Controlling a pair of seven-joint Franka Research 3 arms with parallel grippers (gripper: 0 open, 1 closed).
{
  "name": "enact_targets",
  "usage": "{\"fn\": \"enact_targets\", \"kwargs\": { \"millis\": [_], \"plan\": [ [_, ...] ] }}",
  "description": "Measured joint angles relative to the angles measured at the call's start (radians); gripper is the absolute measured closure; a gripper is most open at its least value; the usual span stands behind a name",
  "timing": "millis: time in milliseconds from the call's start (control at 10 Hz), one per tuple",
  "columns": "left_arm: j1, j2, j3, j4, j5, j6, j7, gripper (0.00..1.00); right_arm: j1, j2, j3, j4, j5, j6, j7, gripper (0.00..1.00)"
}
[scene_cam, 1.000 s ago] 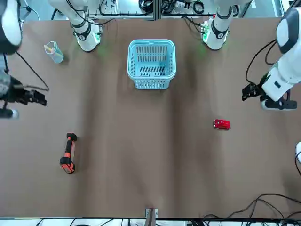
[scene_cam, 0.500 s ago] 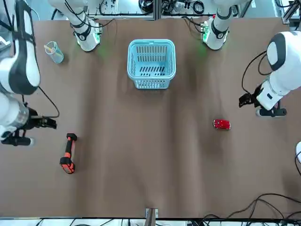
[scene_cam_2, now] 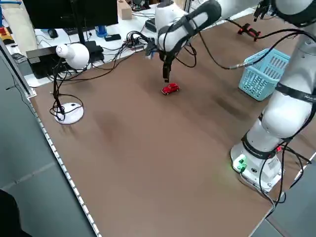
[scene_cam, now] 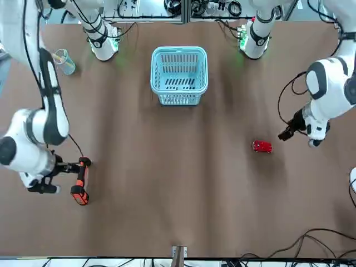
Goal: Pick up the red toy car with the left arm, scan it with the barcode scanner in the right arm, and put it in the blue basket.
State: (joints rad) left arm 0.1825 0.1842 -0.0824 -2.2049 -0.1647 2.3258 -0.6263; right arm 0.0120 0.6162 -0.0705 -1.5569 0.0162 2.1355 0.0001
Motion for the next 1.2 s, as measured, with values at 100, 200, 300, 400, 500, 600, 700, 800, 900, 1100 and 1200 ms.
{"fn": "enact_targets", "kwargs": {
  "millis": [100,200,300,400,500,600,700,800,900,1100,1200],
  "plan": [
    [-0.003,0.036,-0.005,0.014,-0.011,0.013,-0.095,0.01,0.0,0.029,0.0,0.001,0.0,0.043,-0.004,0.0],
    [-0.003,0.065,-0.005,0.032,-0.019,0.013,-0.16,0.0,0.001,0.045,0.001,0.002,0.0,0.071,-0.006,0.0],
    [-0.002,0.088,-0.005,0.04,-0.021,0.013,-0.208,0.0,0.002,0.059,0.003,0.002,0.0,0.095,-0.008,0.0],
    [-0.001,0.107,-0.005,0.043,-0.03,0.014,-0.246,0.0,0.005,0.073,0.004,0.002,0.0,0.122,-0.009,0.01],
    [-0.003,0.123,-0.006,0.047,-0.044,0.02,-0.278,0.0,0.01,0.093,0.005,0.002,0.0,0.152,-0.009,0.02],
    [-0.007,0.136,-0.007,0.049,-0.054,0.025,-0.303,0.0,0.014,0.114,0.006,0.001,0.0,0.179,-0.009,0.04],
    [-0.01,0.149,-0.007,0.05,-0.064,0.034,-0.323,0.0,0.018,0.132,0.007,0.001,0.0,0.195,-0.009,0.09],
    [-0.015,0.164,-0.007,0.05,-0.082,0.068,-0.35,0.0,0.021,0.141,0.007,0.002,0.0,0.2,-0.009,0.15],
    [-0.022,0.18,-0.008,0.053,-0.101,0.108,-0.379,0.0,0.022,0.143,0.007,0.002,0.0,0.201,-0.009,0.3],
    [-0.036,0.216,-0.011,0.059,-0.122,0.167,-0.406,0.0,0.022,0.143,0.007,0.002,0.0,0.199,-0.009,0.42],
    [-0.045,0.234,-0.013,0.06,-0.124,0.188,-0.42,0.0,0.022,0.143,0.007,0.002,0.0,0.199,-0.009,0.42]
  ]
}}
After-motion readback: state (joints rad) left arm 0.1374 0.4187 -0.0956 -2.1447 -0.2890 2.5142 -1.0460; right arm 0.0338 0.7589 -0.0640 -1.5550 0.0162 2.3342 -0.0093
